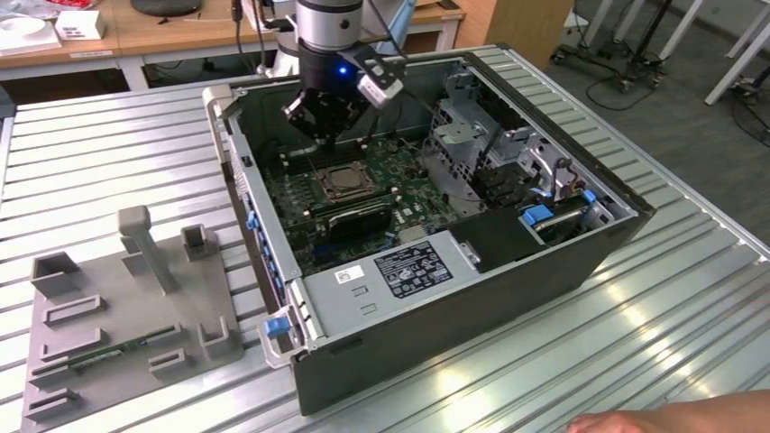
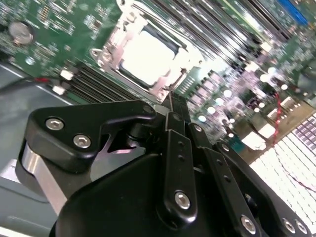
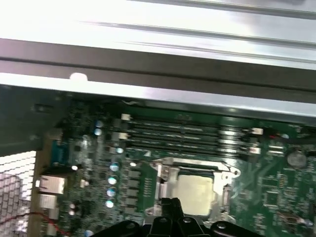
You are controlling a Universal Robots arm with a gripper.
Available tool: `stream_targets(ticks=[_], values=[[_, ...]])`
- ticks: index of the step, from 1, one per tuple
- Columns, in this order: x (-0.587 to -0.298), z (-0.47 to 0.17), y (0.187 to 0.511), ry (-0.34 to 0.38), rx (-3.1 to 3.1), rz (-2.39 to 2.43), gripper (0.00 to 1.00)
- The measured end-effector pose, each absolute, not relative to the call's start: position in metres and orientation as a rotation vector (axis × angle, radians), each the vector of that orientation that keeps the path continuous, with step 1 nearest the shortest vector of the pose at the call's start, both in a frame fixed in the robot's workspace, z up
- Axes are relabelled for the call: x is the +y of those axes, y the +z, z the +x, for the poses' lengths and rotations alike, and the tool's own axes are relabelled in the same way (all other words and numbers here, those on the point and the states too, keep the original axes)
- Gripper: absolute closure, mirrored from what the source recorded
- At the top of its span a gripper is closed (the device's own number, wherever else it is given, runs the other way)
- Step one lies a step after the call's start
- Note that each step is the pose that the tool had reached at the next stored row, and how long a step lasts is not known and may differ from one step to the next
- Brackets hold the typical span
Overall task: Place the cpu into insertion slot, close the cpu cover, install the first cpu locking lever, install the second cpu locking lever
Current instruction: 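Install the first cpu locking lever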
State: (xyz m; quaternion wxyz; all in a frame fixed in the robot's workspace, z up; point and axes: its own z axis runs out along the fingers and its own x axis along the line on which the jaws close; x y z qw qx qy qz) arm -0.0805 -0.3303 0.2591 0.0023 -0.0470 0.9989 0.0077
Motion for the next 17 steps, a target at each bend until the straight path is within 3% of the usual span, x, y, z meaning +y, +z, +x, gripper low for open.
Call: stream_targets(ticks=[17], values=[[-0.330, -0.111, 0.259, 0.025, 3.132, -0.147, 0.89]])
